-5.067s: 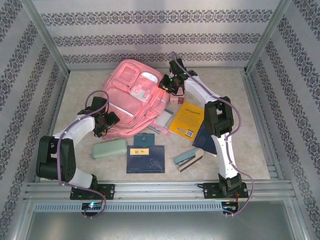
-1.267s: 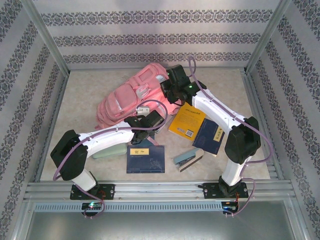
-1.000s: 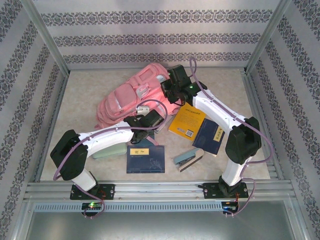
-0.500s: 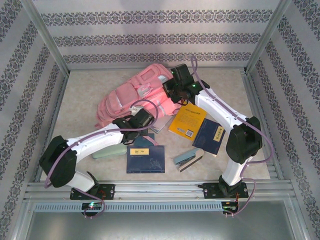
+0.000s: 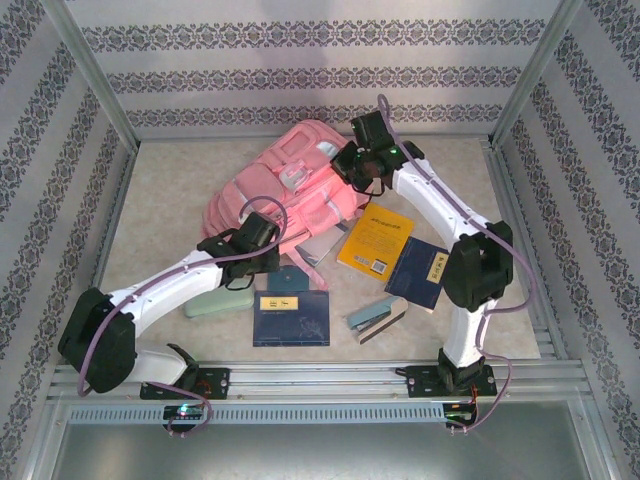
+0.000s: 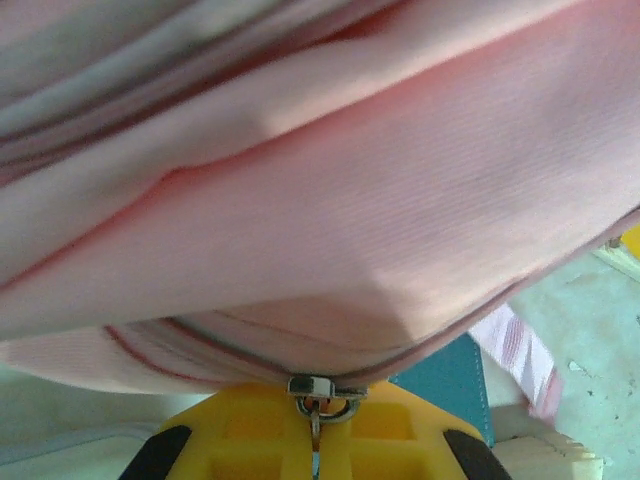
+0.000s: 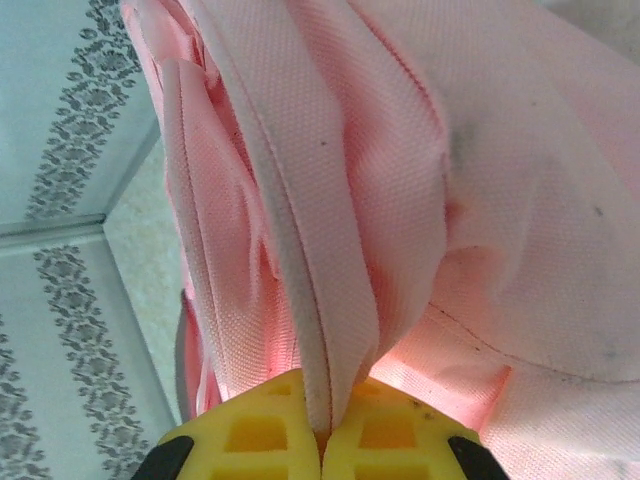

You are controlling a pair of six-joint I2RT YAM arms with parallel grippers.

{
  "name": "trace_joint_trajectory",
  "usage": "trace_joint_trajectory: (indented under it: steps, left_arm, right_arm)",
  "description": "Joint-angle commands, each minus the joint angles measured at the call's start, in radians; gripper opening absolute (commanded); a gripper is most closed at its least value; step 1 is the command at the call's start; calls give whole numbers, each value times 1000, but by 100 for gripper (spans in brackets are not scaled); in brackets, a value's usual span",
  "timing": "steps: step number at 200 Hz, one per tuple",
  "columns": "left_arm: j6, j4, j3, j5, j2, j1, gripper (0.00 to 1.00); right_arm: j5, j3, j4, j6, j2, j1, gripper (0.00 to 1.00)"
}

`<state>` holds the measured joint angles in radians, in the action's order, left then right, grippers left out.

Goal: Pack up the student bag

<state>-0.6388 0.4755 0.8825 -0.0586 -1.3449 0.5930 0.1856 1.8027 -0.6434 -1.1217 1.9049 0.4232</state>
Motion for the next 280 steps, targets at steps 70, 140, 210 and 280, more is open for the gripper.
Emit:
trace_joint_trajectory:
  steps: [70, 140, 210, 280]
  left_arm:
    - [43, 87, -74, 103, 108, -92, 0]
    - [74, 86, -94, 153, 135, -114, 0]
    - [69, 38, -6, 253, 84, -114, 0]
    - [77, 25, 39, 287, 53, -113, 0]
  right_arm:
    - [-101, 280, -151, 296, 137, -77, 0]
    - [-118, 468, -245, 406, 293, -116, 10]
    - [-472, 726, -522, 558, 342, -34, 61]
    - [-832, 548, -437, 852, 126, 123, 70]
